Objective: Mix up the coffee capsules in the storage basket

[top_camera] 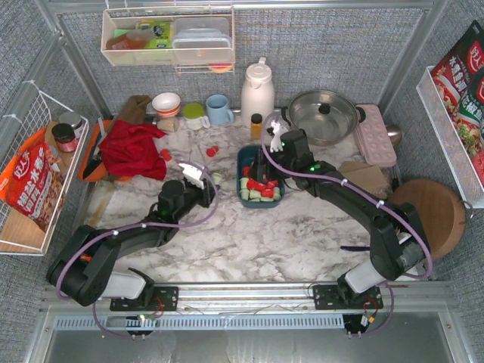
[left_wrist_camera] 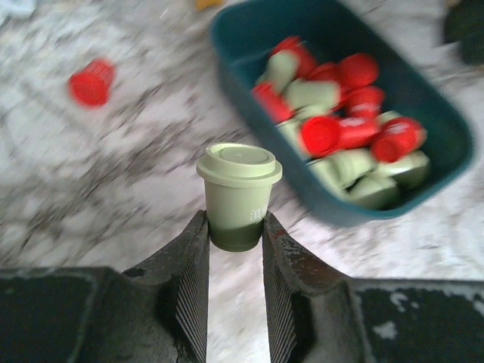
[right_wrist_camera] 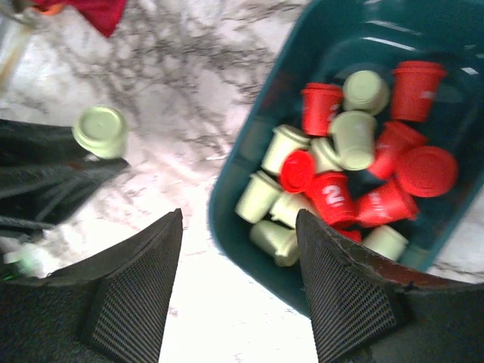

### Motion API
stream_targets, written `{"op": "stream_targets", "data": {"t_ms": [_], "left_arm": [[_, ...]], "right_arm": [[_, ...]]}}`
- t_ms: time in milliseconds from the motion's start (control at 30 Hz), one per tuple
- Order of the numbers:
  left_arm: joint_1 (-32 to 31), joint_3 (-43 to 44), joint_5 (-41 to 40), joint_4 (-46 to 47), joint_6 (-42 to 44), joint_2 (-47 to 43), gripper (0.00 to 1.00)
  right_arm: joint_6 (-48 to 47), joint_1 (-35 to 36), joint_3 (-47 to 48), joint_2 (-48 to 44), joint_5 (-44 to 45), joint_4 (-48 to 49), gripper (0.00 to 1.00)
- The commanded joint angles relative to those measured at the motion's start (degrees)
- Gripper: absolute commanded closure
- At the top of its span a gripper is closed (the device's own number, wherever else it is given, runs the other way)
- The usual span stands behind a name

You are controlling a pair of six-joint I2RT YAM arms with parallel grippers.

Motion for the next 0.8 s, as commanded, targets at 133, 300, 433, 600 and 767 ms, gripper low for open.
{"op": "stream_targets", "data": {"t_ms": [133,300,433,600,767], "left_arm": [[-9.29,-0.9,0.91,19.52,2.09,1.78,0.72],[-12.57,-1.22,0.08,23.13,1.72,3.29,0.72],[-14.3,-1.43,-1.55,23.97,1.72,4.03,0.72],[-15.34,-2.61,-1.86,26.89,1.35,4.39,0.71],[-15.64,-2.71,-2.86,27.01,1.37,4.27,0.7]], "right_arm": [[7.31,3.42,1.22,-0.99,-10.25,1.67,0.28],[6.32,5.79,2.13,-0.96,-9.62,1.82,0.27],[5.47,6.93,2.22,-0.13,-8.74,1.61,0.27],[4.76,7.47,0.91,0.28,-6.09,1.49,0.32],[4.7,7.47,0.13,-0.29,-5.7,1.42,0.42]]}}
